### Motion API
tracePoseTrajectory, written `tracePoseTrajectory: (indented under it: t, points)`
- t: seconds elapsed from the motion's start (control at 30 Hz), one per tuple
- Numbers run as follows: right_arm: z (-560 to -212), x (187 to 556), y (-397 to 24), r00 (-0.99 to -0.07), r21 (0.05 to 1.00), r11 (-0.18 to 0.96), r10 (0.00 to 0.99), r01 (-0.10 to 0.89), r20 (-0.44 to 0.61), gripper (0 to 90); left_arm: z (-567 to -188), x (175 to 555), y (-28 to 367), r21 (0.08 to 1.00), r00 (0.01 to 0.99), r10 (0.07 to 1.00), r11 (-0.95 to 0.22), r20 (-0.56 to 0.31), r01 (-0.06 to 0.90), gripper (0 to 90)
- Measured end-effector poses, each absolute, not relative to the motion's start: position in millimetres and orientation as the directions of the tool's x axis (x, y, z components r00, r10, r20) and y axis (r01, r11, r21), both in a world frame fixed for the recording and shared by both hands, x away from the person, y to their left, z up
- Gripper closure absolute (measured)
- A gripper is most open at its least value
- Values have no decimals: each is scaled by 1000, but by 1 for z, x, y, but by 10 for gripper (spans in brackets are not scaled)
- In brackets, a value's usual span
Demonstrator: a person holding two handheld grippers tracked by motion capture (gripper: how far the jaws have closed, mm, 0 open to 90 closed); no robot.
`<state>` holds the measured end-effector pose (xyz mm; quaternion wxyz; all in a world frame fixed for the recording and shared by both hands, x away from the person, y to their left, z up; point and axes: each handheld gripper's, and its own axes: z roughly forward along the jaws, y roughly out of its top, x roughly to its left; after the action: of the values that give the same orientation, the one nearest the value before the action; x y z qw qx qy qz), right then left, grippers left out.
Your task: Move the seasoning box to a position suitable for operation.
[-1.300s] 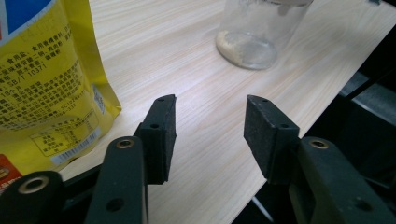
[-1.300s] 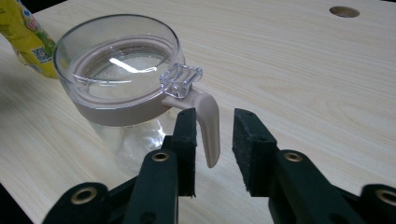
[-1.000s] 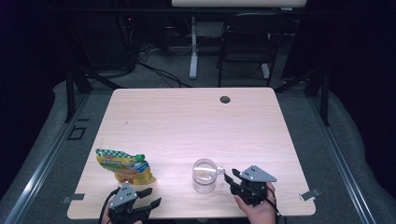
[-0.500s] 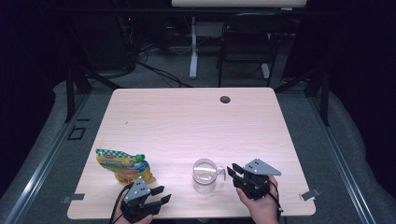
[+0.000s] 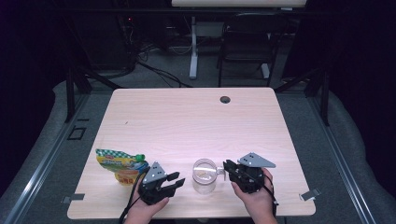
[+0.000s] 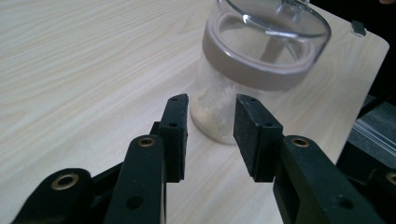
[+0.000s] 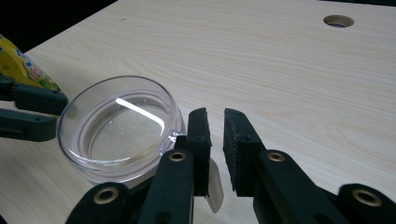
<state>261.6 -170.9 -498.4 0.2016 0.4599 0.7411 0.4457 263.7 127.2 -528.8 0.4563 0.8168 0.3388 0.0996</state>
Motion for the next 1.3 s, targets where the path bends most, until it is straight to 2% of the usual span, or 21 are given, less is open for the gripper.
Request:
tracePoseTrajectory:
  t: [0.37, 0.83, 1.13, 1.3]
  points:
    - [-501, 262, -169, -503, 847, 142, 849, 512, 162, 801, -527, 282, 116, 804, 749, 642, -355, -161, 477, 715]
    - [-507, 264, -176, -476, 817, 23, 822, 576, 312, 781, -531, 276, 122, 811, 753, 641, -356, -150, 464, 718]
    - [-508, 263, -174, -472, 815, 8, 818, 580, 328, 781, -531, 270, 112, 810, 783, 614, -407, -100, 422, 726]
    - [-509, 263, -174, -470, 816, 0, 818, 578, 333, 790, -531, 268, 111, 813, 784, 611, -401, -107, 423, 734]
